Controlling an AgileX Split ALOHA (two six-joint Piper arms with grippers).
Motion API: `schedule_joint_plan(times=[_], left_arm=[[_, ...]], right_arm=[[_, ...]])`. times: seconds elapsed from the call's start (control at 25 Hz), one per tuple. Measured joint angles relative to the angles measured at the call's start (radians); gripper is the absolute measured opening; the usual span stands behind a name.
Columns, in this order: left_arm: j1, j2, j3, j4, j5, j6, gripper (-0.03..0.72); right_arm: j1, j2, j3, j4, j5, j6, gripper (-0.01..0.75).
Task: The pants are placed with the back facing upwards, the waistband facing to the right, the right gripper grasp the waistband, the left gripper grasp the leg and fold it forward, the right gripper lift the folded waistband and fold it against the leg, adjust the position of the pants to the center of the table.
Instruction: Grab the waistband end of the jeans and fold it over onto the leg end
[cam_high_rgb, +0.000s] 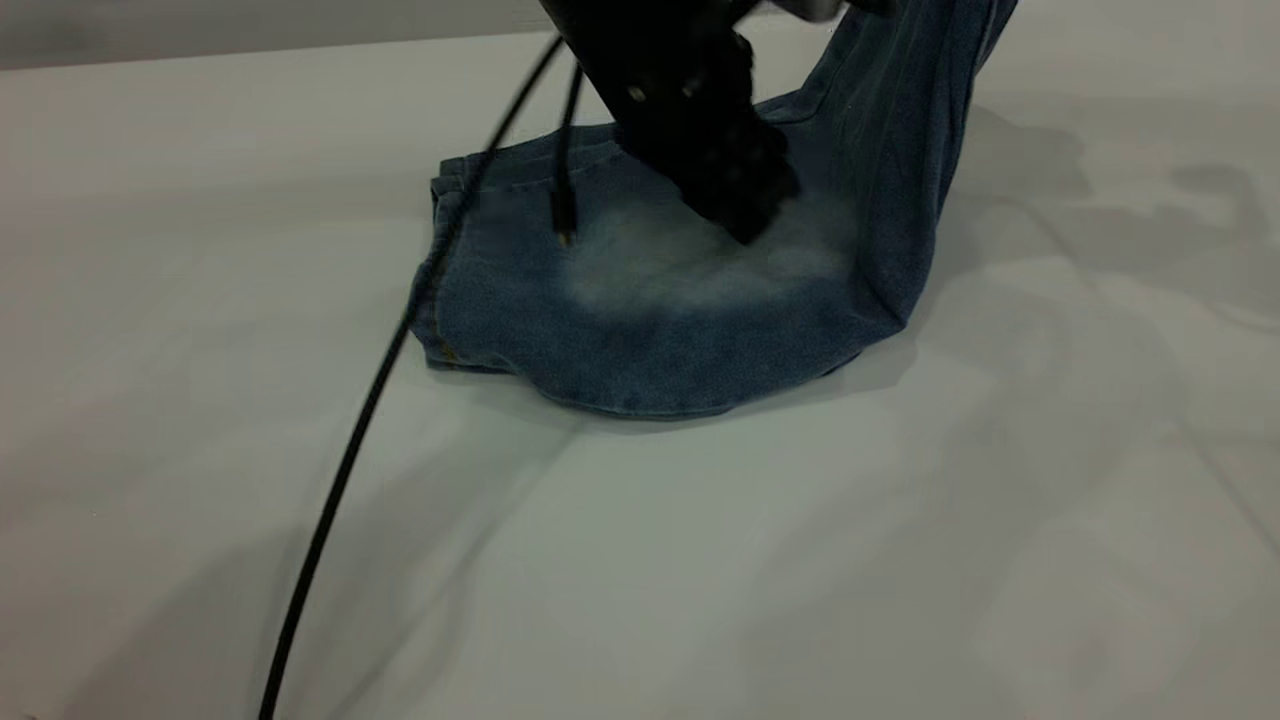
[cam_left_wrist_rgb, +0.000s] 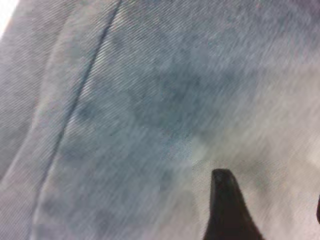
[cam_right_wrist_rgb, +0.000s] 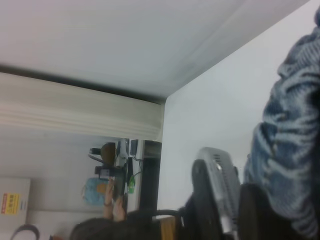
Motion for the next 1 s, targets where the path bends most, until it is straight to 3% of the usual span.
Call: schedule_joint_plan(times=[0.36, 1.0], left_arm=[[0.100, 0.024, 0.000, 0.136, 0.138, -0.081, 0.390], [0.026, 0.090, -0.002, 0.070, 0.051, -0.078, 0.360]], right_arm=[[0.000, -0.023, -0.001, 0.039, -0.001, 0.000, 0.084], [0.022, -0.099, 0.000, 0.006, 0.002, -0.004, 0.084]])
